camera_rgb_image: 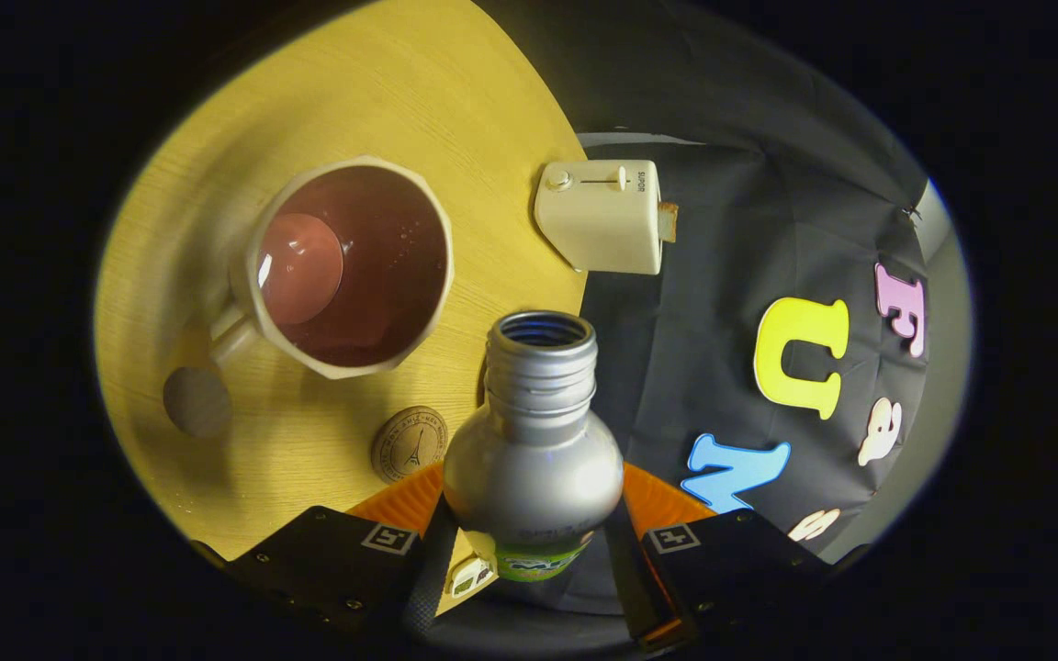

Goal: Take the bottle from table, then pour the juice into the cup, finally place the bottle on the coaster

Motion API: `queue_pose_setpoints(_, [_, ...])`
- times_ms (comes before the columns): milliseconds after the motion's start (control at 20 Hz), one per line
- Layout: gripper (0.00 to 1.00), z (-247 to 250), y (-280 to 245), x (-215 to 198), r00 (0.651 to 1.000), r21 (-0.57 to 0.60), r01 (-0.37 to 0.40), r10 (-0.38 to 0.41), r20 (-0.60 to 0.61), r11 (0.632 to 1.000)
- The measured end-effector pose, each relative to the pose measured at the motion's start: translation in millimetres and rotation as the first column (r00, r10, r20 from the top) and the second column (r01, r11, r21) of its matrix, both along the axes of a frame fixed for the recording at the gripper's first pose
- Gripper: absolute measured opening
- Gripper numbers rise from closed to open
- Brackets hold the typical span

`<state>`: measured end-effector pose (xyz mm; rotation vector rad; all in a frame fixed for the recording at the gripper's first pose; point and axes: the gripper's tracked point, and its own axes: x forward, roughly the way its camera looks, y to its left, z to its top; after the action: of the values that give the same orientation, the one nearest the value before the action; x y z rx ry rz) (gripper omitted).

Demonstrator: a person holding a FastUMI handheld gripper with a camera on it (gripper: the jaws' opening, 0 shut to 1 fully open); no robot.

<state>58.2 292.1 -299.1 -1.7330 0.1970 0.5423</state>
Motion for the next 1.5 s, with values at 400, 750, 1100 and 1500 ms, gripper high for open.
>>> queue_pose_setpoints(400, [0.76, 1.4, 0.8, 3.5, 0.998, -0.081, -0.053, 0.055, 0.018, 0.995])
queue_pose_setpoints(750, [0.76, 2.7, 2.6, 7.1, 0.996, -0.136, -0.075, 0.080, 0.030, 0.988])
queue_pose_setpoints(1100, [0.76, 4.2, 5.9, 7.2, 0.994, -0.169, -0.096, 0.103, 0.038, 0.981])
queue_pose_setpoints(1500, [0.76, 10.6, 8.1, 9.1, 0.990, -0.222, -0.115, 0.130, 0.053, 0.968])
